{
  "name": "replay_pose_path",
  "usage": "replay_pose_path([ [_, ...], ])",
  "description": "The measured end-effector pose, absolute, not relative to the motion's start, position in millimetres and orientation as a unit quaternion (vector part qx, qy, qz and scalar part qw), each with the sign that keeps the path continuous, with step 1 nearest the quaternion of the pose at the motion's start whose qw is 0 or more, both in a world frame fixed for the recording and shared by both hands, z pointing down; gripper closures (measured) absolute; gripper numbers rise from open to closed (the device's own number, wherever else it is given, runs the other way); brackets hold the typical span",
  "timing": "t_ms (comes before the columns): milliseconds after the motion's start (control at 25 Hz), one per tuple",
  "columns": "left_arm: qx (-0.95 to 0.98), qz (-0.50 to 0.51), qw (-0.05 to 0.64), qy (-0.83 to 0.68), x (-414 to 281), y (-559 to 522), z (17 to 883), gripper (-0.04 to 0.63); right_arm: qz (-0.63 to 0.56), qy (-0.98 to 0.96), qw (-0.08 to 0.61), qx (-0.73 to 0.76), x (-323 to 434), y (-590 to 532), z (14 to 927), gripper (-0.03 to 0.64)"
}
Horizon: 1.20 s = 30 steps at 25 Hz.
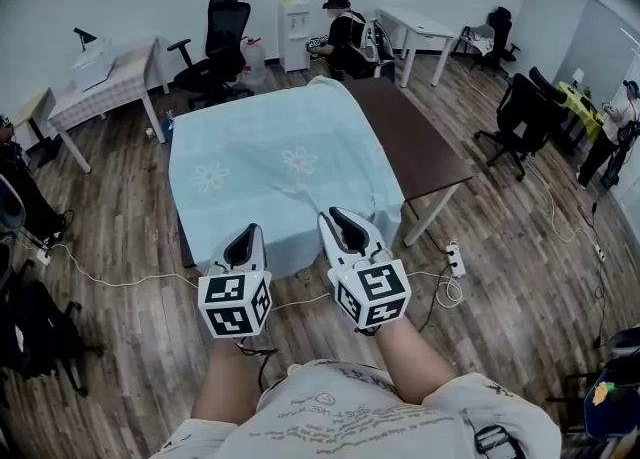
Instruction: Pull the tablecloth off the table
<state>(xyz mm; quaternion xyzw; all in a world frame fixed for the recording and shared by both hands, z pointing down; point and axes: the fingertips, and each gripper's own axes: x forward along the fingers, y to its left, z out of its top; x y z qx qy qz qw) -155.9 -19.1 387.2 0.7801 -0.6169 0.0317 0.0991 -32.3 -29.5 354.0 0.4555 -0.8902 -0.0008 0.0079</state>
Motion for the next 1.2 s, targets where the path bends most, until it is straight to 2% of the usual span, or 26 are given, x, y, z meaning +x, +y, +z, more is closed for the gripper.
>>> replay_pose_path([
  [720, 0.743, 0.03, 0.128, -0.656, -212, -44, 411, 0.584, -0.002, -0.899, -0.012, 0.438, -74, -81, 355, 0.537],
  [1200, 0.718, 0.041, 0.13, -0.682, -204, -110, 422, 0.583, 0.009, -0.909, -0.023, 0.417, -59, -158, 367, 0.537],
])
